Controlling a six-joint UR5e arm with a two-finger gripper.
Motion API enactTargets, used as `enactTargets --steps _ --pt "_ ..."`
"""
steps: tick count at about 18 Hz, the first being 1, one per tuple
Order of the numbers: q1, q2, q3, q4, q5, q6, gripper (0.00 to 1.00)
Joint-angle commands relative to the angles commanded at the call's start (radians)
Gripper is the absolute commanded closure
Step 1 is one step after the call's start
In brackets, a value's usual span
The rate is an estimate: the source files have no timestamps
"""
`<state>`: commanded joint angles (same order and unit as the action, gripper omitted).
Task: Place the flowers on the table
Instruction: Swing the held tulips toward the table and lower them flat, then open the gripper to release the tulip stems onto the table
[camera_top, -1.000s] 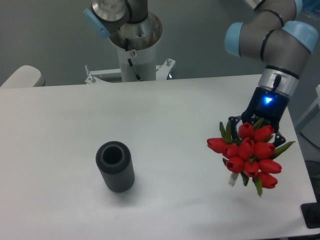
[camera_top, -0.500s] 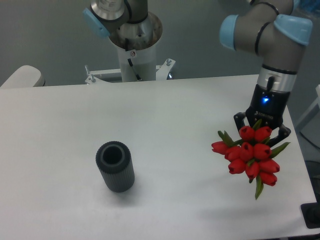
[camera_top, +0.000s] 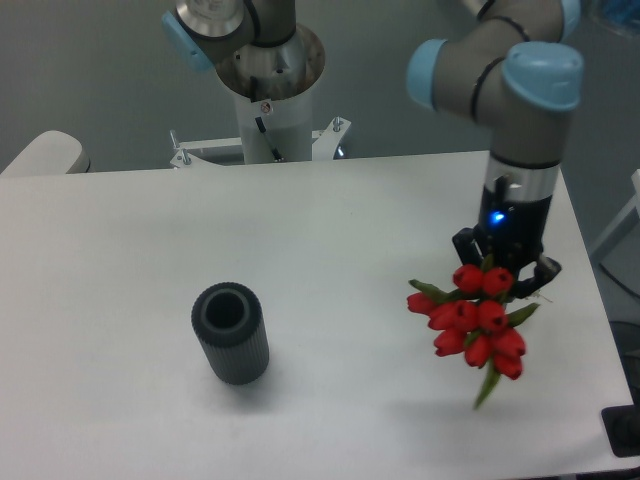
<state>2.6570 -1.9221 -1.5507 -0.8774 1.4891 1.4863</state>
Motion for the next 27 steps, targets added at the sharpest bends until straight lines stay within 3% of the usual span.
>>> enactTargets --steps 5,12,15,27 --pt "-0.078 0.0 -0.071 0.003 0.233 0.002 0.79" --pt "-0.123 0.012 -0.193 0.009 0.398 0.075 0.79" --pt "-0.14 0.005 -0.229 0.017 0.399 0.068 0.79" --pt "-0.184 -0.066 -0.247 0.021 0.399 0.063 0.78"
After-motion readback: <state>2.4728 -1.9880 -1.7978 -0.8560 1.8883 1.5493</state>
